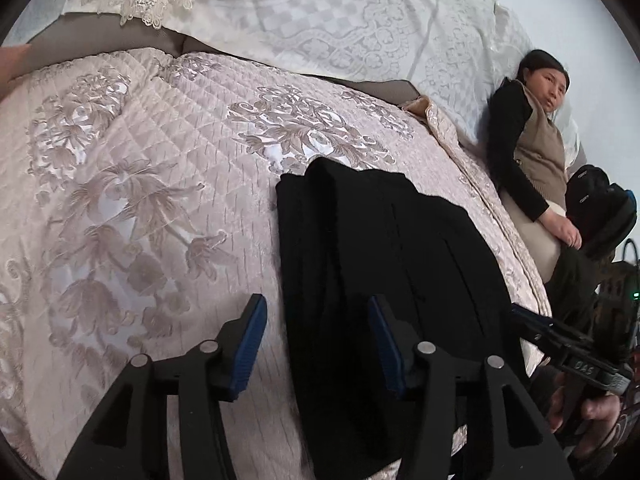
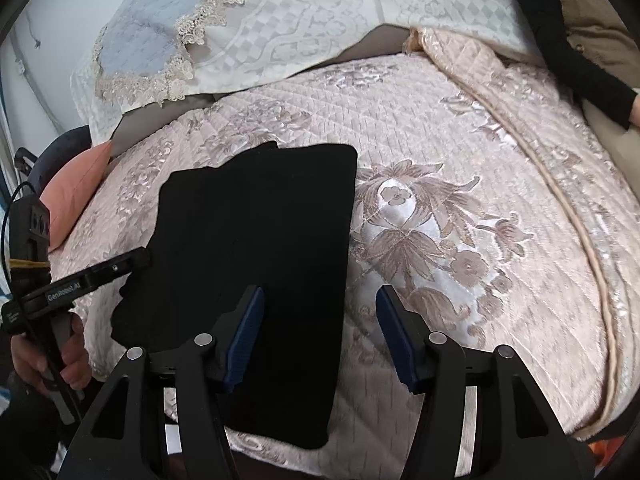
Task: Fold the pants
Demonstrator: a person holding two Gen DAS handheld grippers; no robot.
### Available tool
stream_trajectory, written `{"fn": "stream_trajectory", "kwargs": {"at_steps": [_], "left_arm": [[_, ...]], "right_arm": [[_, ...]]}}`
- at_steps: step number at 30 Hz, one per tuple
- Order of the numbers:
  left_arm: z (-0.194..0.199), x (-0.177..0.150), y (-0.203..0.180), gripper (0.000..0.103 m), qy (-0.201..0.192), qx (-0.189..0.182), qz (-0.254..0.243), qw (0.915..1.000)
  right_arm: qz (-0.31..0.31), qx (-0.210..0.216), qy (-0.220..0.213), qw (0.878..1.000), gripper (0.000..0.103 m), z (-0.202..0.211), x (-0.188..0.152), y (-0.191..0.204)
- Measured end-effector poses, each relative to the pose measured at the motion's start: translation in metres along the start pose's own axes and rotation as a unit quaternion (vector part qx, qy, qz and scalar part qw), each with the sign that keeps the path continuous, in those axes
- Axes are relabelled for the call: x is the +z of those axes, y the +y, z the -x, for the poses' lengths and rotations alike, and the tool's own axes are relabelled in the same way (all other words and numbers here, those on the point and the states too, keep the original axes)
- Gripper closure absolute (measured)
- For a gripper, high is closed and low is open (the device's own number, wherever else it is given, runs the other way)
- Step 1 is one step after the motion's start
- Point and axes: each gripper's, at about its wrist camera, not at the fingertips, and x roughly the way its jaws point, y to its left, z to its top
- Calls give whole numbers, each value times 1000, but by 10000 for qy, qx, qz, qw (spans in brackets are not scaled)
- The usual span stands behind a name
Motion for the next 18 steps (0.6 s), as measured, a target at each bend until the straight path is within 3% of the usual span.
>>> {"fn": "stream_trajectory", "kwargs": {"at_steps": [6,10,11,12,13,15,18], "left_arm": [[-16,6,-8,38,106,-324,-72,9994],[-24,5,-15,35,3,-245,-215,9995],[-23,5,-16,36,-4,-210,-202,9996],[-21,5,-18,44,-15,-187,-219,9996],[-20,4,-20,52,-16,-188,-245,9995],[-16,2,-24,60,-42,-162,-314,9994],[-11,5,-30,70,-90,-91,-392,9992]], "right_arm": [[-215,358,82,9991,44,-16,8,-11],[-306,534,105,9980,44,-25,13,-13],[-342,548,139,9978,44,-27,15,-13],[-331,573,155,9977,48,-27,16,-10],[-260,773,221,9964,57,-27,16,-5],[-149,709,193,9972,62,-27,13,3],[-212,737,165,9969,82,-25,14,3]]}}
